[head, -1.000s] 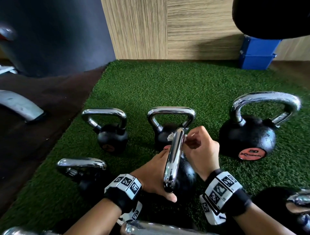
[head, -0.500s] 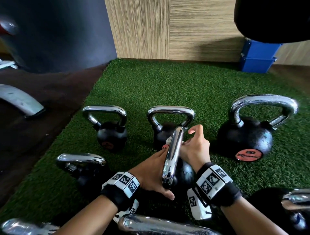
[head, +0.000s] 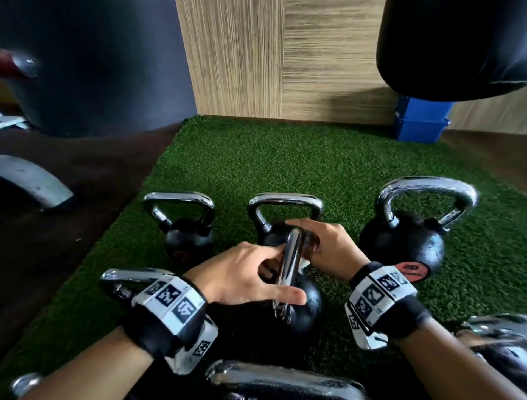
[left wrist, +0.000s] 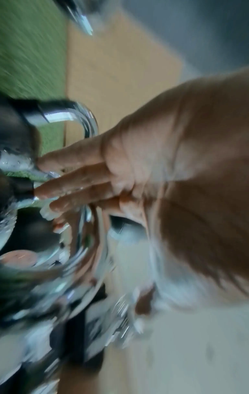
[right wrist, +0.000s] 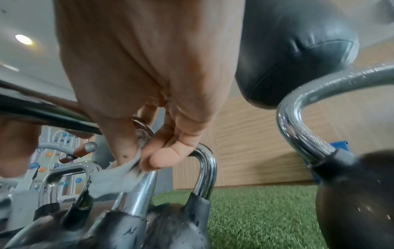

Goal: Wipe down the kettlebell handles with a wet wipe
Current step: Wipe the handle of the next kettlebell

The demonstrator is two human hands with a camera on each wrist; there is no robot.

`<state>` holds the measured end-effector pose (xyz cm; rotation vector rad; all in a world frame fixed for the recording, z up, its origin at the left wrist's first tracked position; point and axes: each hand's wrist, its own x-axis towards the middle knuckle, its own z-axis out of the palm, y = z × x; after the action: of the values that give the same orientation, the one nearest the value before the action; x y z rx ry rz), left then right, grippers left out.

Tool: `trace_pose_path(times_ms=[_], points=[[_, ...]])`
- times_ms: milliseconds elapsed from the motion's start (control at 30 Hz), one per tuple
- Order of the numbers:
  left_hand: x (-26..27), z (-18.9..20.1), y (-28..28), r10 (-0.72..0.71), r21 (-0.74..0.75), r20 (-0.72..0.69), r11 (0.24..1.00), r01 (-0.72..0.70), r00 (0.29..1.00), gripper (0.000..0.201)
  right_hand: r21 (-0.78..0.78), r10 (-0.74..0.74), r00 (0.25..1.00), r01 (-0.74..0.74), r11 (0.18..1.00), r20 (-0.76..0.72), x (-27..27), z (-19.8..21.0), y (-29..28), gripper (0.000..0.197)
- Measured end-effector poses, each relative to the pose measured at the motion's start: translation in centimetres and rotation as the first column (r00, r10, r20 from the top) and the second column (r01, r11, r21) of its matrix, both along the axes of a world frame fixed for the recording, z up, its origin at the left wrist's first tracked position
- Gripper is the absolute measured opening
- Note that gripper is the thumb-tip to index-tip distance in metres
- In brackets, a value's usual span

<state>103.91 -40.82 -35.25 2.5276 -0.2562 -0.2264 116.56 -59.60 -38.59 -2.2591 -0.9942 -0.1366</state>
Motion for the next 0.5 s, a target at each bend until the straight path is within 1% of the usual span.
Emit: trace_pose_path(times_ms=[33,100,133,200,300,367,433,500], points=[[0.0,0.1,-0.6,0.02,0.092,0.053,0.995,-0.024,0.998,0.068,-0.021,-0.006,1.0,0.007,1.0,0.019,0.0,0.3,0.1,0.051],[0.2,0.2,-1.7,0.065,0.234,0.13,0.968,-0.094,0.989,0.068,-0.073,-0.032,0.999,0.034,0.997,0.032,0.0,0.9,0.2,0.045],[0.2,0.3,-2.0,0.083,0.272,0.126,0.956,-0.115,0.988,0.066,-0.106,-0.041,0.999,0.045,0.993,0.034,0.0,1.1,0.2,0.045],[0.6,0.8,-2.4,0.083,0.351,0.083,0.93,-0.107,0.993,0.062,-0.172,-0.066,0.997,0.072,0.982,0.041,-0.2,1.6,0.2,0.046],[1.2,2.0,-2.3,0.043,0.457,0.004,0.889,-0.04,0.999,0.056,-0.258,-0.095,0.994,0.106,0.96,0.057,-0.8,2.7,-0.1,0.044],[1.5,2.8,-1.7,-0.014,0.5,-0.038,0.865,0.031,0.999,0.056,-0.317,-0.108,0.993,0.117,0.941,0.046,-1.5,3.2,-0.7,0.037],[1.9,3.4,-0.9,-0.089,0.507,-0.049,0.856,0.102,0.995,0.061,-0.375,-0.143,0.989,0.15,0.915,0.046,-2.4,3.7,-1.5,0.027],[2.2,3.9,-0.2,-0.171,0.522,-0.048,0.835,0.171,0.984,0.071,-0.418,-0.201,0.978,0.207,0.885,0.058,-3.3,4.1,-2.3,0.024]])
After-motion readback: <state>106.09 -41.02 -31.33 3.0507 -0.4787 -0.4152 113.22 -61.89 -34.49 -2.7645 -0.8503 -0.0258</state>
